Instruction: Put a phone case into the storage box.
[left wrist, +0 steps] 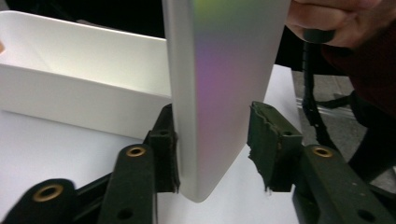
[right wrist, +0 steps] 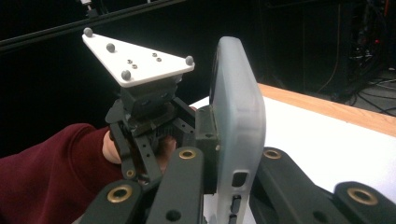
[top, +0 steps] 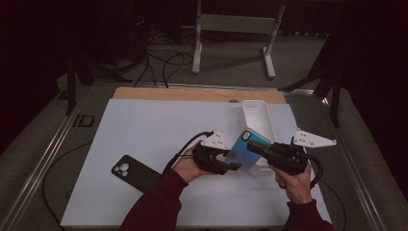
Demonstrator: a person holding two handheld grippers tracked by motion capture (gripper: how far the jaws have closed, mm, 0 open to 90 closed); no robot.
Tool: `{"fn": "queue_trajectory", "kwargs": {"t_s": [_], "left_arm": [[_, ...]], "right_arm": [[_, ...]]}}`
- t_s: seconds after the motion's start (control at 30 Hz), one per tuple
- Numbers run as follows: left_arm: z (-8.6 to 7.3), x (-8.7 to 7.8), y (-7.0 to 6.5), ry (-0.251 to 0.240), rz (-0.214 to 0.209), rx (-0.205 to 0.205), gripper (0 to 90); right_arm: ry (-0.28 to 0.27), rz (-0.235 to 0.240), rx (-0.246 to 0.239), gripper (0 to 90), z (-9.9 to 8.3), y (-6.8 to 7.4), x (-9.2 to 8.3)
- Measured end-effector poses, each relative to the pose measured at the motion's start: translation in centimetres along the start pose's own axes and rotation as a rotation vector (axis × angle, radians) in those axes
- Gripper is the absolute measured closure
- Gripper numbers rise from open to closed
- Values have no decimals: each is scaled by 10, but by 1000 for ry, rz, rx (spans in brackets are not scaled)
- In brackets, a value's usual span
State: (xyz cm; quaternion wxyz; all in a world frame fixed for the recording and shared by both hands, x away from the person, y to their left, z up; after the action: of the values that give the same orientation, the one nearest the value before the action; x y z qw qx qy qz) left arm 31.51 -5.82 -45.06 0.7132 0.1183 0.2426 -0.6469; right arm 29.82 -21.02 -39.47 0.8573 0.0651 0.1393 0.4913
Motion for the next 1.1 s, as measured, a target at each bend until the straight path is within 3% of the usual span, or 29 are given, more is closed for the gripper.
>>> {"fn": "queue_trajectory", "kwargs": {"t_s": [0.07,0.2,0.23,0.37,0.4,0.43,0.47,0.5,0.53,0.63,0.73,0.77,0.8,0.83,1.1], "left_arm": [[0,1,-1,3,-4,5,644],[-1,1,-1,-3,-29,2,724],[0,1,-1,-13,-34,4,755],[0,3,-3,-8,-9,23,804],[0,3,-3,-8,-9,23,805],[-1,2,-2,-1,19,34,805],[-1,1,-1,-4,30,34,808],[-1,1,-1,-4,30,34,809],[-1,-2,0,-1,52,37,810],[-1,-4,2,4,86,42,810],[-1,-4,2,4,86,42,810],[-1,-4,7,7,150,30,810],[-1,-4,8,7,167,23,810],[-1,-4,9,6,174,19,810],[1,-6,13,-6,254,3,810]], "right_arm": [[2,-2,-1,787,0,-1,-1],[7,-56,-4,660,-2,-7,-3],[27,-81,-20,580,-3,-7,-2],[48,-115,-38,427,-5,-6,3],[48,-115,-38,427,-5,-6,3],[56,-128,-45,384,-5,-6,4],[81,-177,-59,297,-6,-7,6],[81,-177,-59,297,-6,-7,6],[85,-233,-59,231,-7,-11,4],[82,-274,-35,175,-8,-15,1],[81,-281,-35,166,-8,-16,0],[81,-281,-35,166,-8,-16,0],[92,-353,-49,138,-8,-19,-3],[91,-376,-47,135,-8,-19,-4],[60,-433,-17,106,-2,-21,-9]]}}
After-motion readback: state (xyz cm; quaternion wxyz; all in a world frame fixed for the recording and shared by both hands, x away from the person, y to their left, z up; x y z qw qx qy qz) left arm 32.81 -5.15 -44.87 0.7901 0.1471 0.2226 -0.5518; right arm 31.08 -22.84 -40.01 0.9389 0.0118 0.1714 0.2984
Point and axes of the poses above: each handheld gripper's, and its own axes: x roughly forward along the jaws, z roughly out of its top, y roughly to its left, the point moved 6 cm from there along x, roughly forward along the jaws, and after that the axes turned 2 degrees about -z, right-handed, at the moved point
